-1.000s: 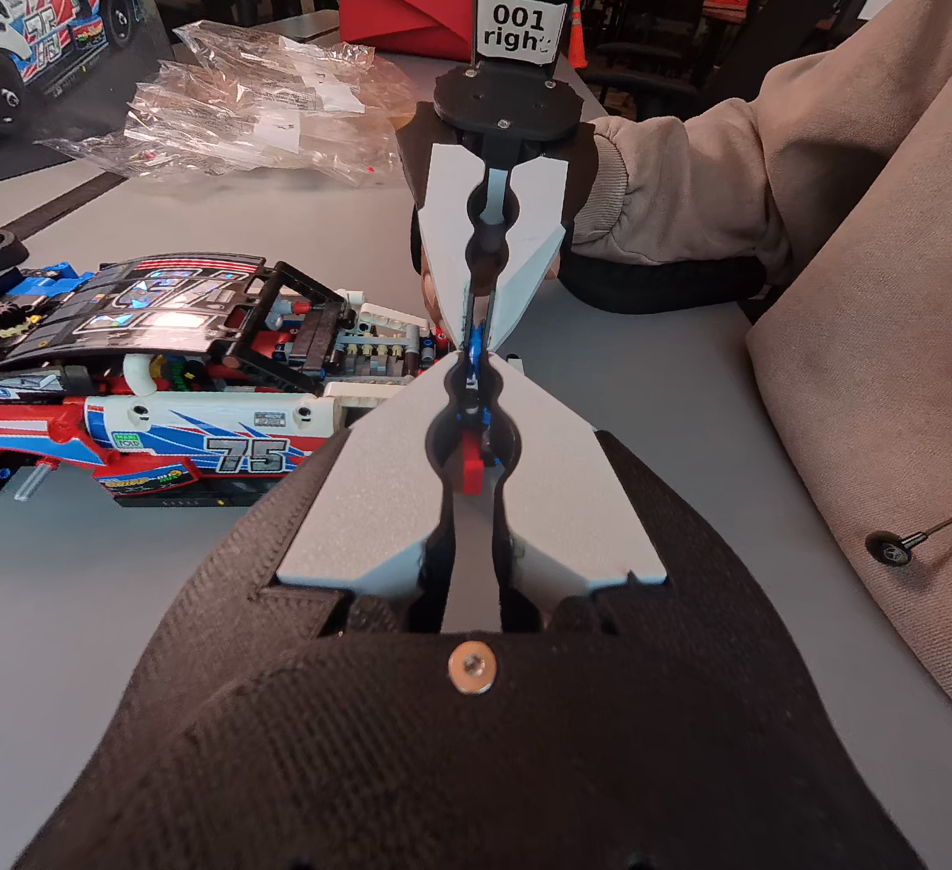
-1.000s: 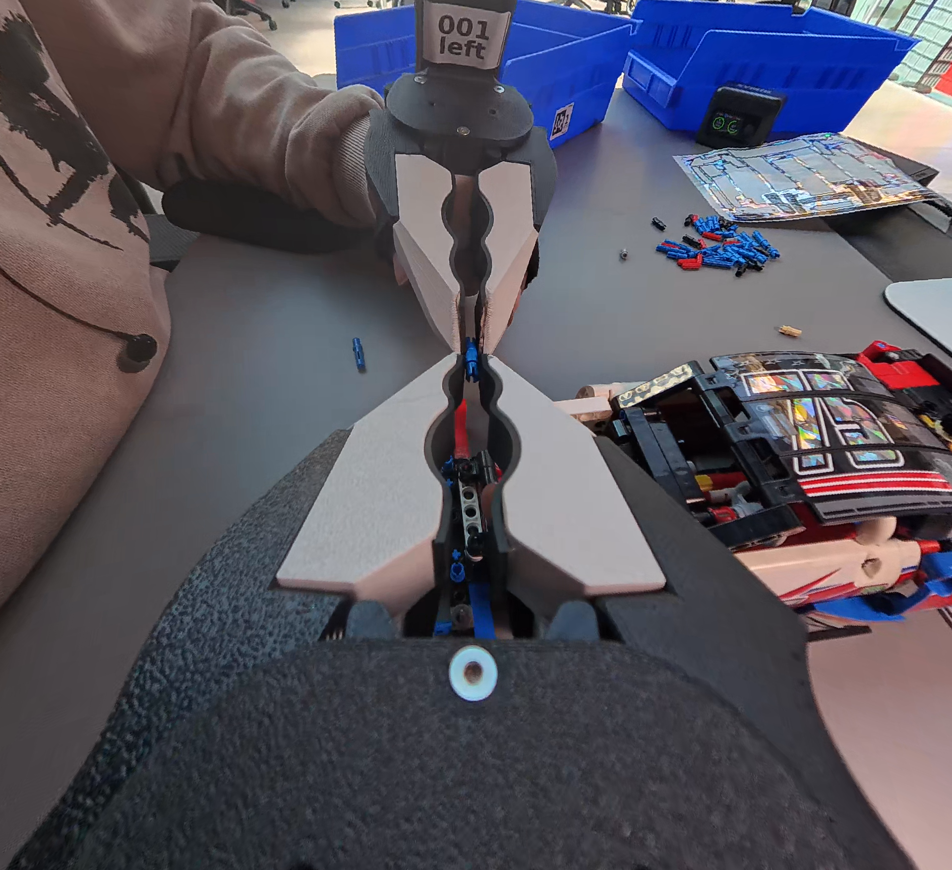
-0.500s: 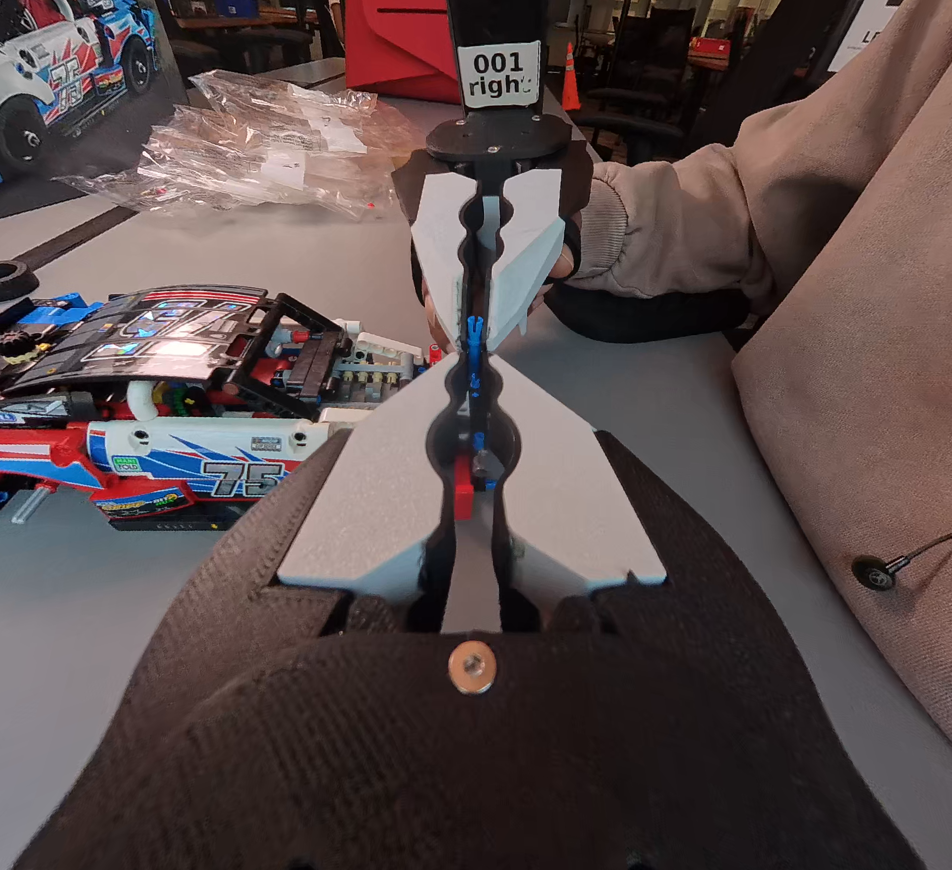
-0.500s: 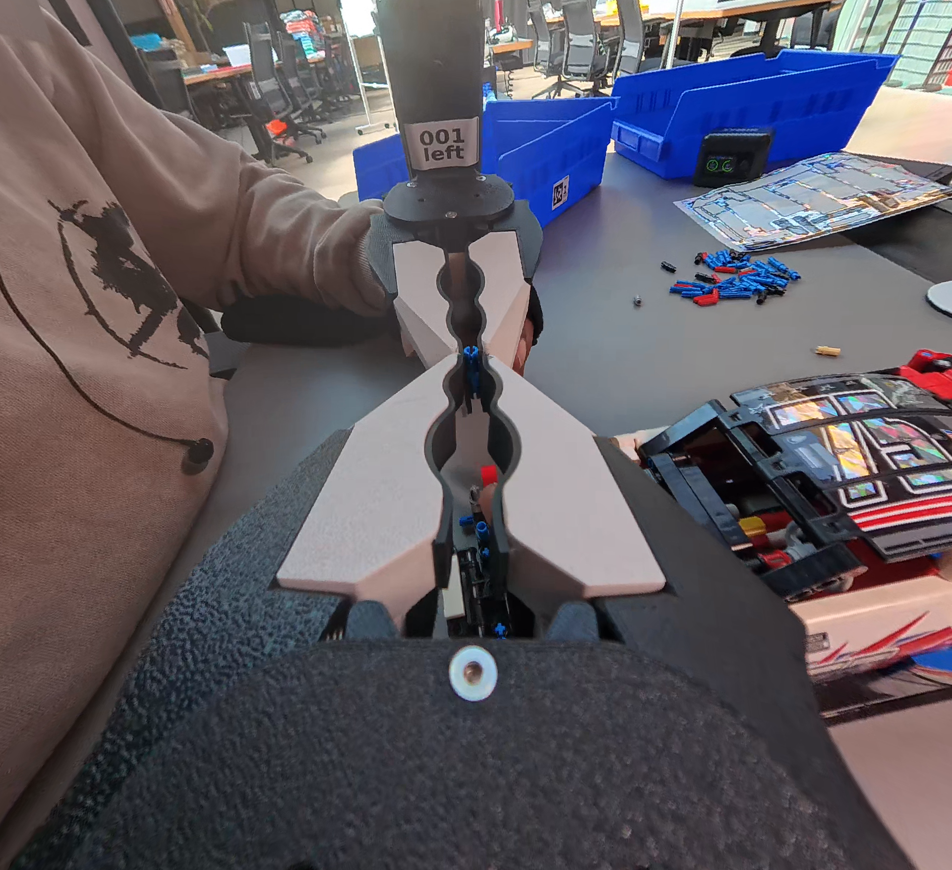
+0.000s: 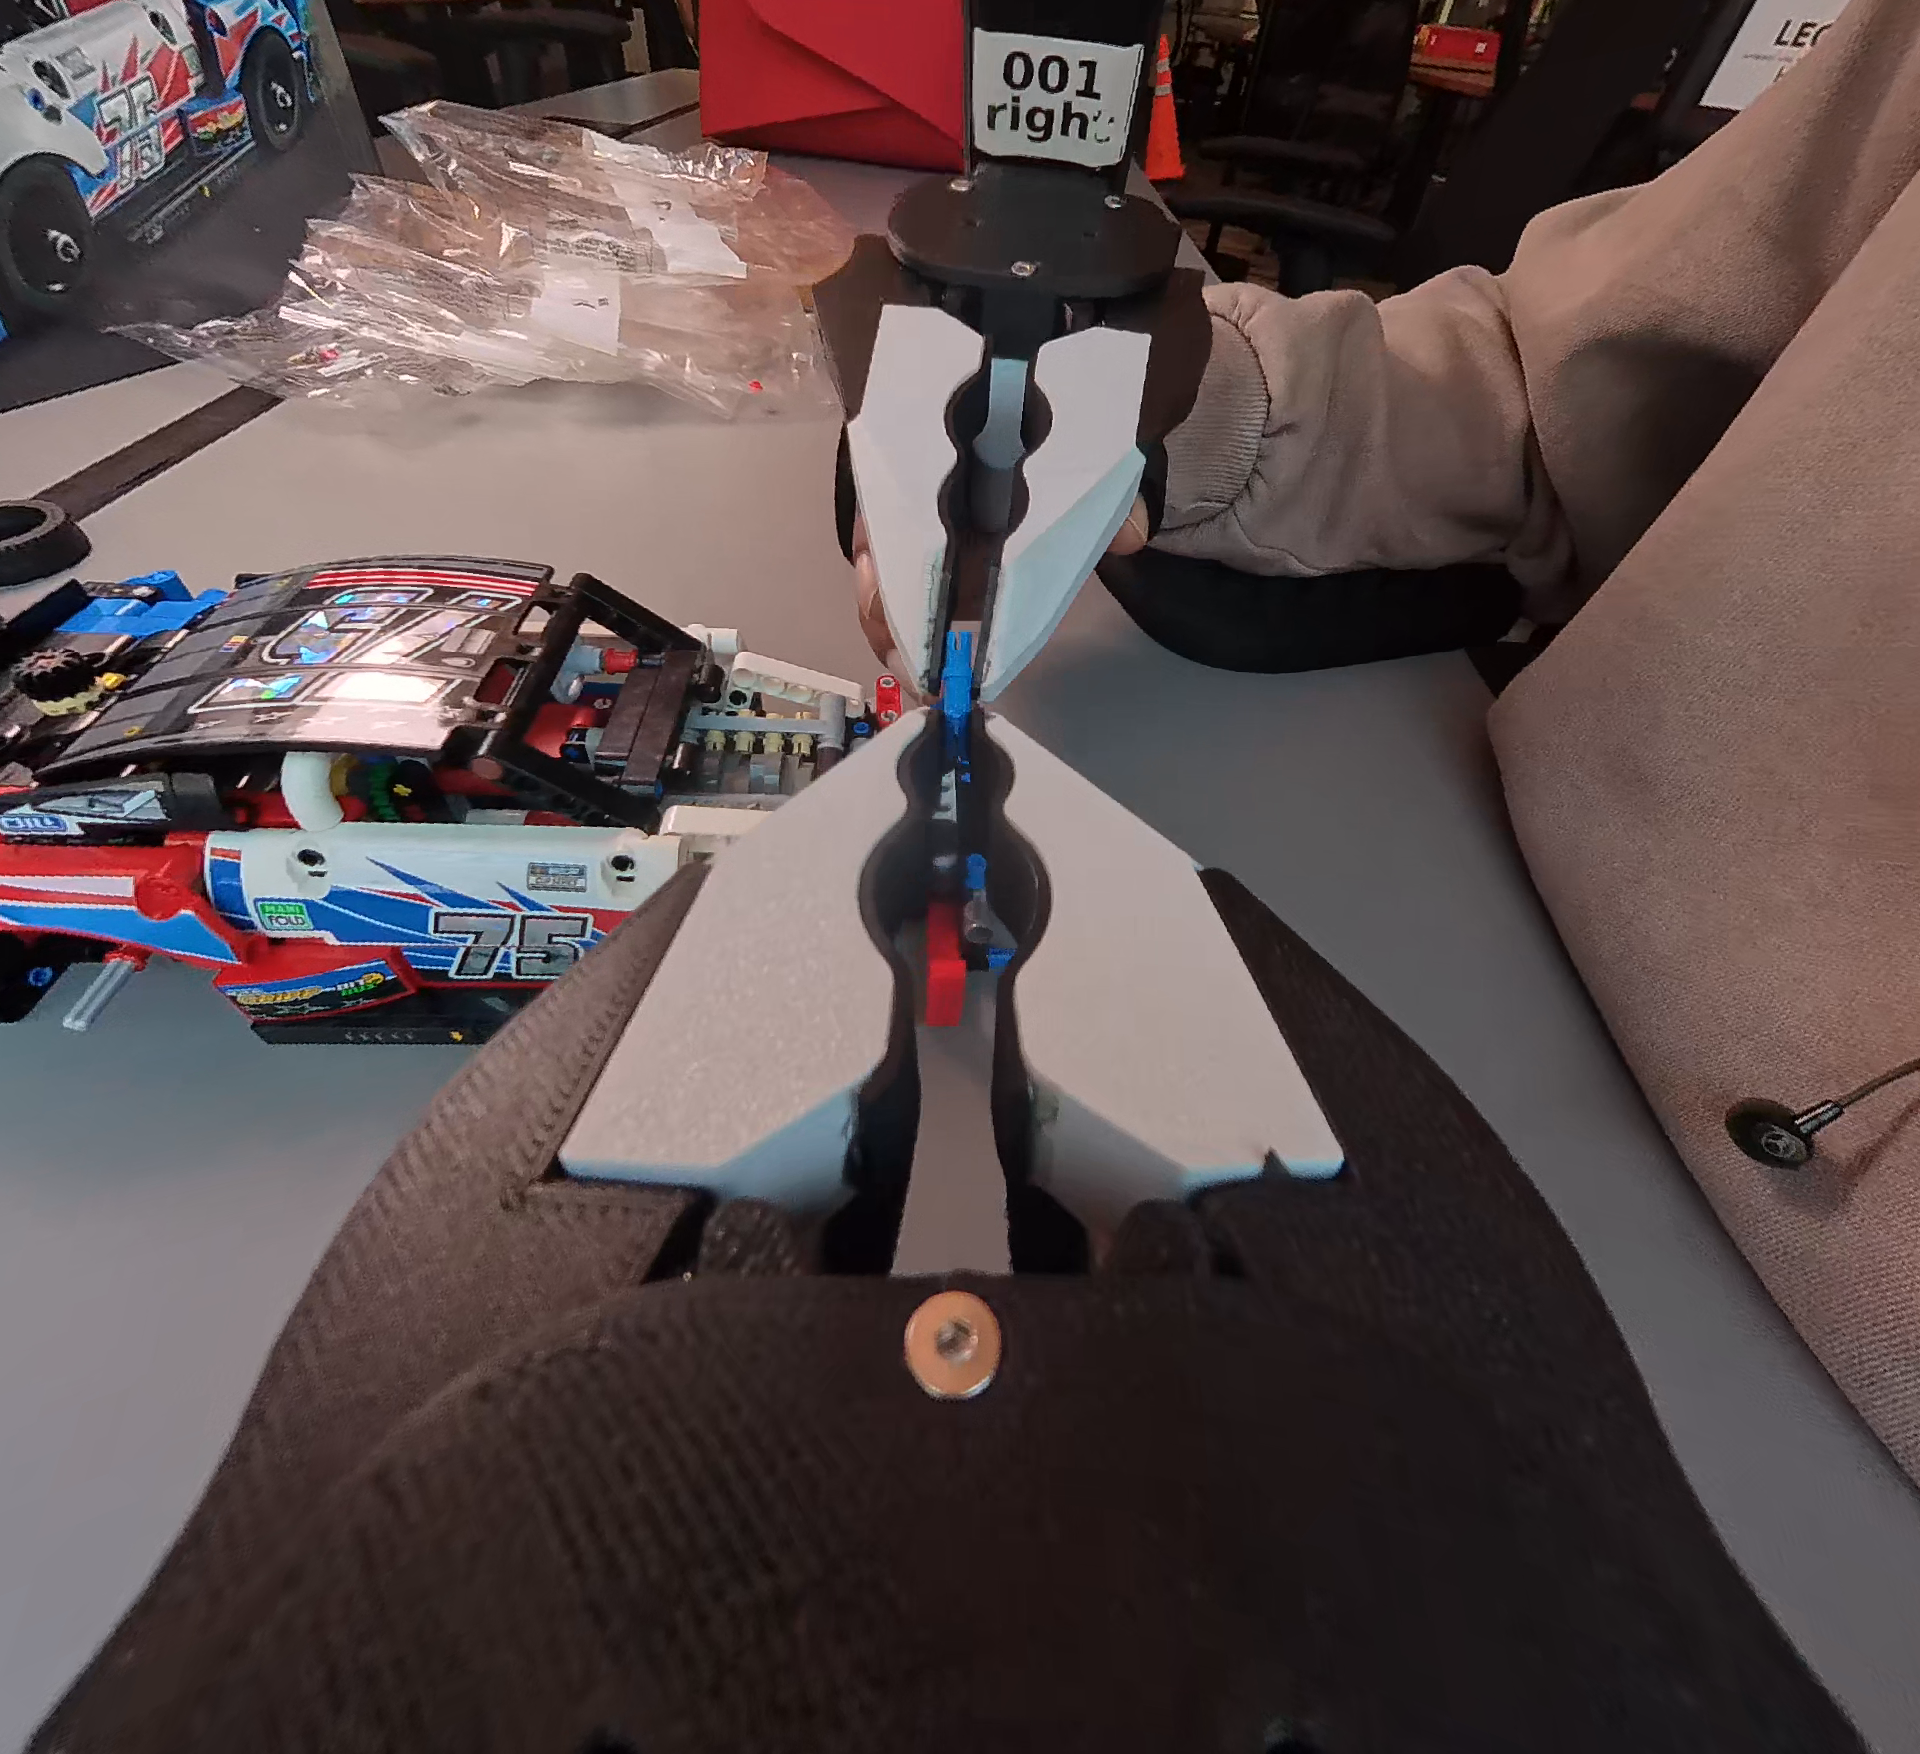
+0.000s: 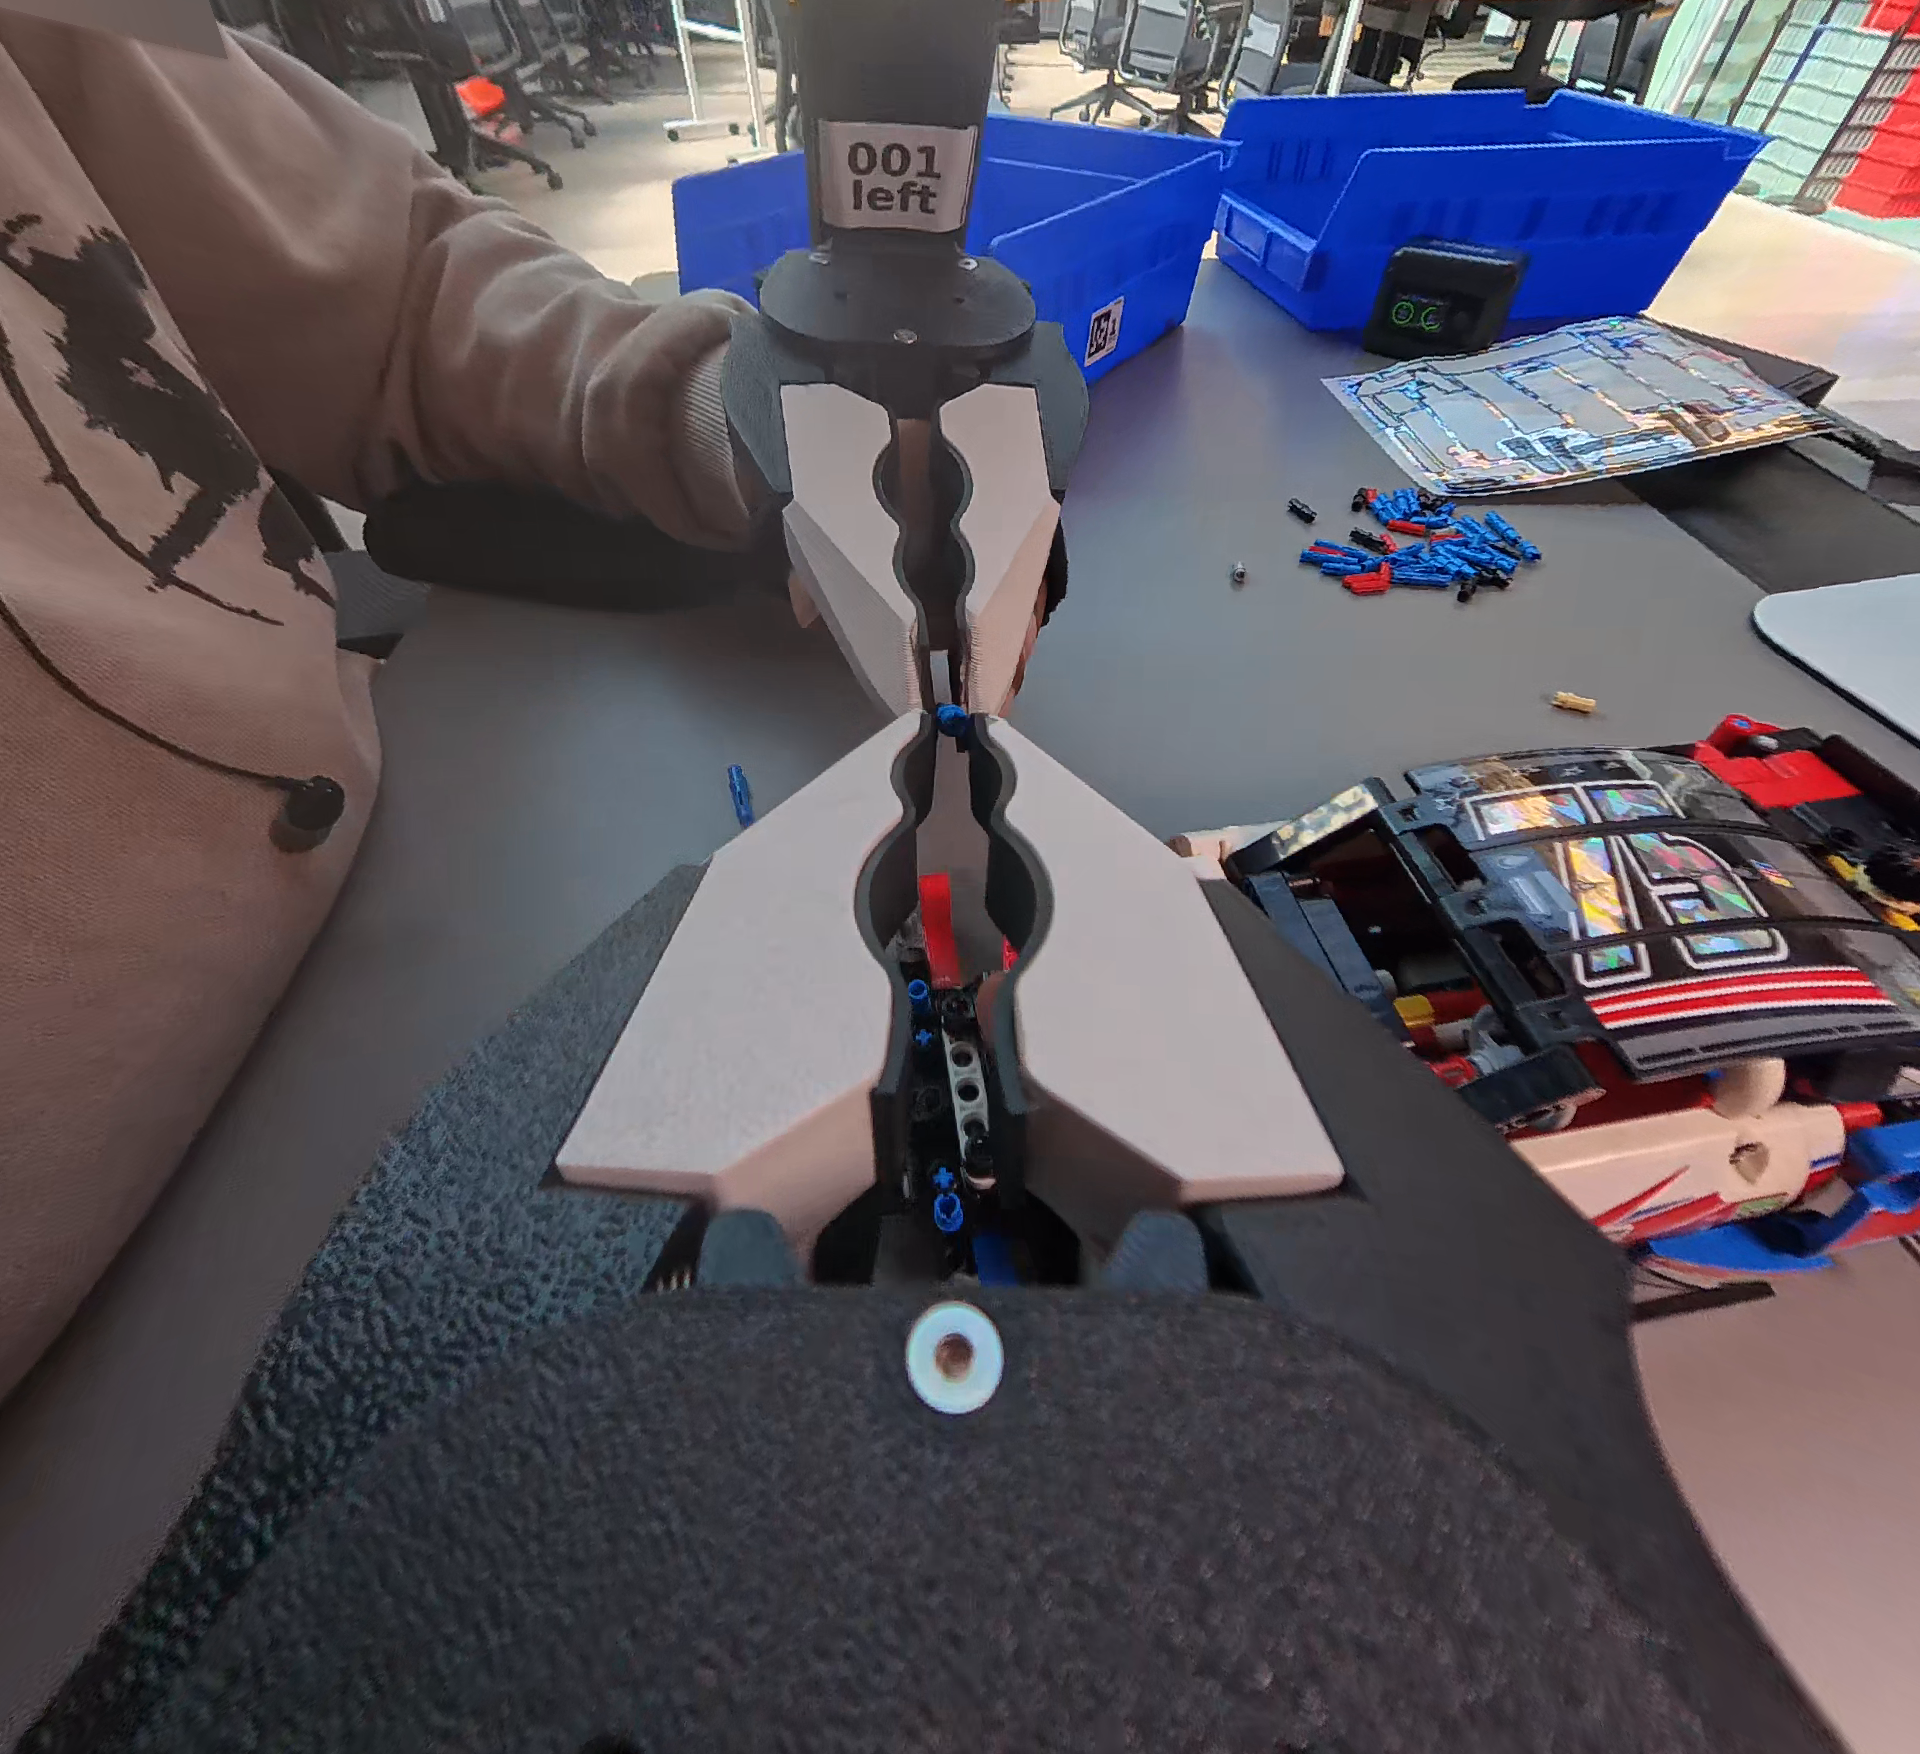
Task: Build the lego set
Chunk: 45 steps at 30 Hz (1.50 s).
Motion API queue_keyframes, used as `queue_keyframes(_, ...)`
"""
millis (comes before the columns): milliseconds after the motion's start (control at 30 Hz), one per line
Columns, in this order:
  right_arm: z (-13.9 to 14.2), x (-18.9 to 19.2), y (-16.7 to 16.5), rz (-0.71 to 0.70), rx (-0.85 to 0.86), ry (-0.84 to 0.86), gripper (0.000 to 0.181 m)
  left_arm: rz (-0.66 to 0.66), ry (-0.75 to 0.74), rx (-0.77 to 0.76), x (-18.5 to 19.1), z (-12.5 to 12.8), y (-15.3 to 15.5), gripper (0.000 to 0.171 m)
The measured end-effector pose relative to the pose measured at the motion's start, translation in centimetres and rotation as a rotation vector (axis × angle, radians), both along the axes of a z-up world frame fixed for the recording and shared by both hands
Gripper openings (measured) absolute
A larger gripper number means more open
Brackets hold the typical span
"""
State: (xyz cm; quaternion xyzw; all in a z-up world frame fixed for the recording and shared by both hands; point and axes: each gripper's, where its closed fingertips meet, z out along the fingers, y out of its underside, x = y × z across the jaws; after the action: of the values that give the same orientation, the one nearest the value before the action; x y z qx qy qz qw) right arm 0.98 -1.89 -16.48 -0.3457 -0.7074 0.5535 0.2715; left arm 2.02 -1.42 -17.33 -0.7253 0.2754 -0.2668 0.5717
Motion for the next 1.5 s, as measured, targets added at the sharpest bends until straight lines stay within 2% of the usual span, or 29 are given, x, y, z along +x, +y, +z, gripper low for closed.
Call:
queue_keyframes(167, -0.8, 0.2, -0.2, 0.004, 0.102, 0.009, 0.005, -0.005, 0.098, -0.015, 0.3, -0.9, -0.1, 0.002)
queue_keyframes(300, -1.0, 0.4, -0.4, 0.02, 0.118, 0.014, 0.005, -0.012, 0.147, -0.027, 0.6, -1.5, -0.2, 0.002)
queue_keyframes(567, -0.8, 0.8, 0.1, 0.03, 0.103, 0.002, 0.003, -0.017, 0.111, -0.024, 0.9, -1.1, 0.4, 0.002)
queue_keyframes(1500, -1.7, 1.4, 0.8, 0.047, 0.156, -0.004, 0.004, -0.034, 0.163, -0.042, 1.6, -1.6, 1.0, 0.002)
